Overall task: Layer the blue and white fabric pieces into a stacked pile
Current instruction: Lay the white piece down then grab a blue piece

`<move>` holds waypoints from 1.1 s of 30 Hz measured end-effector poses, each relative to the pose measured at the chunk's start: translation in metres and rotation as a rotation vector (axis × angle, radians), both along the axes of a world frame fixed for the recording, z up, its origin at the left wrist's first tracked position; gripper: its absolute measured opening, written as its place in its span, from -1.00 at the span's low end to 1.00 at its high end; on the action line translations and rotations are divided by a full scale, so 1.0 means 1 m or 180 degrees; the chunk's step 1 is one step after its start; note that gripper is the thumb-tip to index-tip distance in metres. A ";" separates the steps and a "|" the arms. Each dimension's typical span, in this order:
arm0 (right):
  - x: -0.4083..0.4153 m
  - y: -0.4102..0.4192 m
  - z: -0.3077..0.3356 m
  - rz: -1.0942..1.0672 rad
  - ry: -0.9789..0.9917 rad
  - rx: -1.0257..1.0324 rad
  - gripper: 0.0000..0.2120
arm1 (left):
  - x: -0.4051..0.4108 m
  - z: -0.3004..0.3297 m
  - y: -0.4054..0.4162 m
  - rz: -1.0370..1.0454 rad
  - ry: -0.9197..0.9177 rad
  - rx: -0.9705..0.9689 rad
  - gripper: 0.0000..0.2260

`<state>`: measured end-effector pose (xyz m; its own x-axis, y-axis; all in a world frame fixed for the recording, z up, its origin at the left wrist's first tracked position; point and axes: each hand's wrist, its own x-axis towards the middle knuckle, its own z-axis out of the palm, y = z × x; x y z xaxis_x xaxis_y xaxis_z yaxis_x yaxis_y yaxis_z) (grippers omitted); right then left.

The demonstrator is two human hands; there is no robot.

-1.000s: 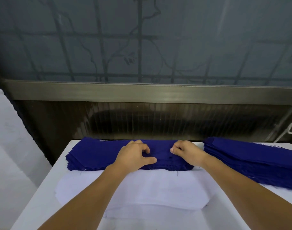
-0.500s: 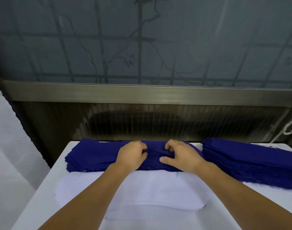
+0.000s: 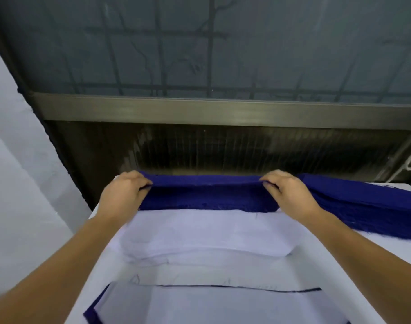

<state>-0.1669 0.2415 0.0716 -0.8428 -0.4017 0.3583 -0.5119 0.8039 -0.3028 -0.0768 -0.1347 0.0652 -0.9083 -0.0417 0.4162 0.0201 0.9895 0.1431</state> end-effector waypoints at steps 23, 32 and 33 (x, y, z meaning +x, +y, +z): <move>0.209 0.088 -0.069 0.0872 0.0659 0.0115 -0.42 | 0.192 -0.036 0.030 -0.1206 -0.0281 0.0270 -0.72; 0.221 0.090 -0.080 0.1020 0.0482 0.0342 -0.42 | 0.203 -0.065 0.028 -0.1353 -0.0697 0.0386 -0.68; 0.222 0.091 -0.079 0.1002 0.0394 0.0345 -0.45 | 0.203 -0.064 0.027 -0.1385 -0.0768 0.0394 -0.70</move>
<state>0.0551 0.3323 -0.0077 -0.6245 -0.6760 0.3911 -0.7671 0.6251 -0.1444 0.1263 -0.1077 0.0015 -0.9222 0.3259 0.2083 0.3783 0.8722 0.3100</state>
